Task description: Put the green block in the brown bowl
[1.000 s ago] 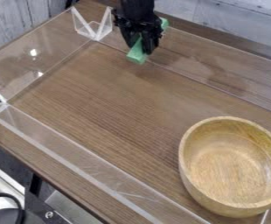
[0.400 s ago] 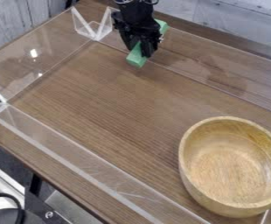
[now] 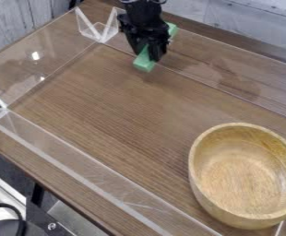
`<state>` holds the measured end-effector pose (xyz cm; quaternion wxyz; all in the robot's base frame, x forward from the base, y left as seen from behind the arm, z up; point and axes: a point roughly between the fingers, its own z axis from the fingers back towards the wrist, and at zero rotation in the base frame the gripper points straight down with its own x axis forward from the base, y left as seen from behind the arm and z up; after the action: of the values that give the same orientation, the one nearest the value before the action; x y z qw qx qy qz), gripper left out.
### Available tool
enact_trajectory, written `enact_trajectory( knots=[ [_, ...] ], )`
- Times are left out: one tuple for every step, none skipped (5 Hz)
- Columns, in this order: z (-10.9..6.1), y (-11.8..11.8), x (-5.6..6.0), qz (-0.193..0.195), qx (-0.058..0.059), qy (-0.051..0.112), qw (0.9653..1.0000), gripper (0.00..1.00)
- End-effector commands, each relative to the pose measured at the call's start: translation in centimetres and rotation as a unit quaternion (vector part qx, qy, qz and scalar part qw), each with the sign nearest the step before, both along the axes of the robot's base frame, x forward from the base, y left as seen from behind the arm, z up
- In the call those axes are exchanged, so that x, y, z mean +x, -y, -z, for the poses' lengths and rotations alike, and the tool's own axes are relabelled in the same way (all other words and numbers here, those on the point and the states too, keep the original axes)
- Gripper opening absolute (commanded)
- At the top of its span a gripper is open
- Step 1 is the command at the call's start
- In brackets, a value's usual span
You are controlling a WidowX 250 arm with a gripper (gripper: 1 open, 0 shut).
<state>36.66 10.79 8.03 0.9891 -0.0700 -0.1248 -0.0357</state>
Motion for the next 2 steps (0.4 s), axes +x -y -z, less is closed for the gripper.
enact_trajectory(
  knots=[
    [-5.39, -0.82, 0.86, -0.003, 0.018, 0.065, 0.9977, 0.0],
    [-4.66, -1.31, 0.96, -0.009, 0.021, 0.063, 0.9977, 0.0]
  ],
)
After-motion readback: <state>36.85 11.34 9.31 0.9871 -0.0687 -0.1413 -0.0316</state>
